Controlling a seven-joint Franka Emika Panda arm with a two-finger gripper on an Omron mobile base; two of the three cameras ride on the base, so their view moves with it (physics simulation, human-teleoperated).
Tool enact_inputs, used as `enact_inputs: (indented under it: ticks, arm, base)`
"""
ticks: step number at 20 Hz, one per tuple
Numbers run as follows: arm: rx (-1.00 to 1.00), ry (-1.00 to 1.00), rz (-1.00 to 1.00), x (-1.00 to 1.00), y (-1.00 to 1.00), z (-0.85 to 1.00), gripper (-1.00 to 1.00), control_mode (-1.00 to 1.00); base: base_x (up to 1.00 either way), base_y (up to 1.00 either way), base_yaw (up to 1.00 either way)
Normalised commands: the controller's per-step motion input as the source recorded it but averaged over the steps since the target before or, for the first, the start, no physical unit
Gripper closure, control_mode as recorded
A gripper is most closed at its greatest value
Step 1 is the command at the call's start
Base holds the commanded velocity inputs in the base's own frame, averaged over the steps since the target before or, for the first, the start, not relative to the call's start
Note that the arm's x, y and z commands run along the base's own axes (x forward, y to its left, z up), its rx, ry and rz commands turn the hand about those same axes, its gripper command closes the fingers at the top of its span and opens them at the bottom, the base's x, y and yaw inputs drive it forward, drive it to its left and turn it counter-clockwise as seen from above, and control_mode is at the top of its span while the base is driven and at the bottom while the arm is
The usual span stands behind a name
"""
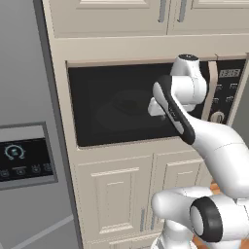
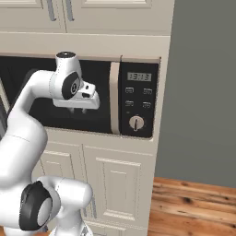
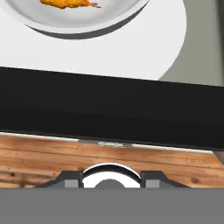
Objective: The microwave is finished heating the shrimp and eggplant. Take the bowl containing the food and place it on the dining counter.
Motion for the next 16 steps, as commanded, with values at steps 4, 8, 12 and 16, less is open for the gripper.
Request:
enact_inputs:
  ticks: [4, 8, 12, 16]
  arm:
    - [0.0, 0.0, 0.0, -0.45, -0.02, -0.01, -1.0, -1.0]
    - [-0.02, -0.14, 0.0, -0.7, 0.0, -0.15, -1.0, -1.0]
    - [-0.04, -0.34, 0.0, -0.83, 0.0, -0.13, -1.0, -1.0]
    - [0.0, -0.07, 0.0, -0.21, 0.0, 0.0, -1.0, -1.0]
  base:
    - [0.0, 0.0, 0.0]
    - [0.0, 0.0, 0.0]
    - [0.0, 0.0, 0.0]
    - [0.0, 0.0, 0.0]
